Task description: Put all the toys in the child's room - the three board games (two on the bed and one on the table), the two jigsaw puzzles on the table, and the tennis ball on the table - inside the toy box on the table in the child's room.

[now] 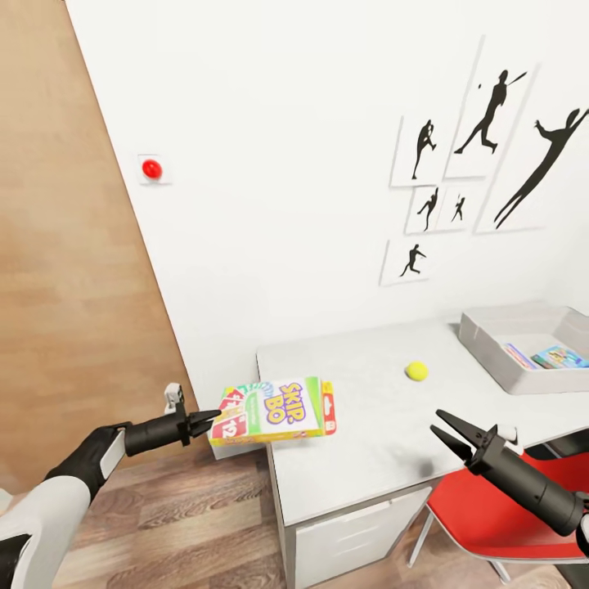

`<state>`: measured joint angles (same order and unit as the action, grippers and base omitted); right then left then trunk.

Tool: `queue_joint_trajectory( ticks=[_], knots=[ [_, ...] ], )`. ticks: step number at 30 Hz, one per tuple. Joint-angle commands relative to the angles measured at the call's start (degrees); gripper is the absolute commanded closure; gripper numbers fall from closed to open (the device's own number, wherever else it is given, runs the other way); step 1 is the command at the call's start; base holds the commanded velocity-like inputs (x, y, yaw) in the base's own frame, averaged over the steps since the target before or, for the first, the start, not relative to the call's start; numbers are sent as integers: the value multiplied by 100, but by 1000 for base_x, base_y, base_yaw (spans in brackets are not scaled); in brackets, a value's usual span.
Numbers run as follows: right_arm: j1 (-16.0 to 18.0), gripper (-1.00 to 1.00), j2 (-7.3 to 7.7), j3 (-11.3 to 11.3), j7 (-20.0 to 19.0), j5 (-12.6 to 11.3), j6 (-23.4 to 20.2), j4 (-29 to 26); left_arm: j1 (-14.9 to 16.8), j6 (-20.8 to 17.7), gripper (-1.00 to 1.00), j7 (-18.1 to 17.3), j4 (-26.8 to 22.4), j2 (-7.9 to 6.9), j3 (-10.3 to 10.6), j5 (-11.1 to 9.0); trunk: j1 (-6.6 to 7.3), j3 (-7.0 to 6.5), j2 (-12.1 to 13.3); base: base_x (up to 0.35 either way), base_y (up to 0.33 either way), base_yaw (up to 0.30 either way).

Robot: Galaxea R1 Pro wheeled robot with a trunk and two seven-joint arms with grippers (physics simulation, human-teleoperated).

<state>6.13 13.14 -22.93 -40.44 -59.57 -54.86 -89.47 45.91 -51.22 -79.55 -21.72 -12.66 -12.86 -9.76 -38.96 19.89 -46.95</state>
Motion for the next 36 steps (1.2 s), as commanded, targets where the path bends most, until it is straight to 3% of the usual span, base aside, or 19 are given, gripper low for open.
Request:
queue_joint_trajectory(
  ticks=[1,20,23,29,36],
  knots=[
    [4,-100,-2,-4,-16,12,0,2,4,-67,100,-16,-2,-6,-7,0,22,-12,37,0,0,0],
    [3,-100,-13,6,-3,62,75,43,32,-90,100,-14,-13,-10,12,9,439,-353,799,0,0,0],
    [4,-100,-14,8,-6,154,183,43,43,-113,100,-16,-18,-16,12,9,505,-407,919,0,0,0],
    [6,-100,-229,35,-11,189,194,38,49,-116,100,-16,-47,-26,20,9,637,-514,1160,-96,0,0],
    [6,-100,-282,34,-12,193,195,35,49,-116,100,-16,-51,-77,20,9,790,-640,1440,-79,0,0]
  ],
)
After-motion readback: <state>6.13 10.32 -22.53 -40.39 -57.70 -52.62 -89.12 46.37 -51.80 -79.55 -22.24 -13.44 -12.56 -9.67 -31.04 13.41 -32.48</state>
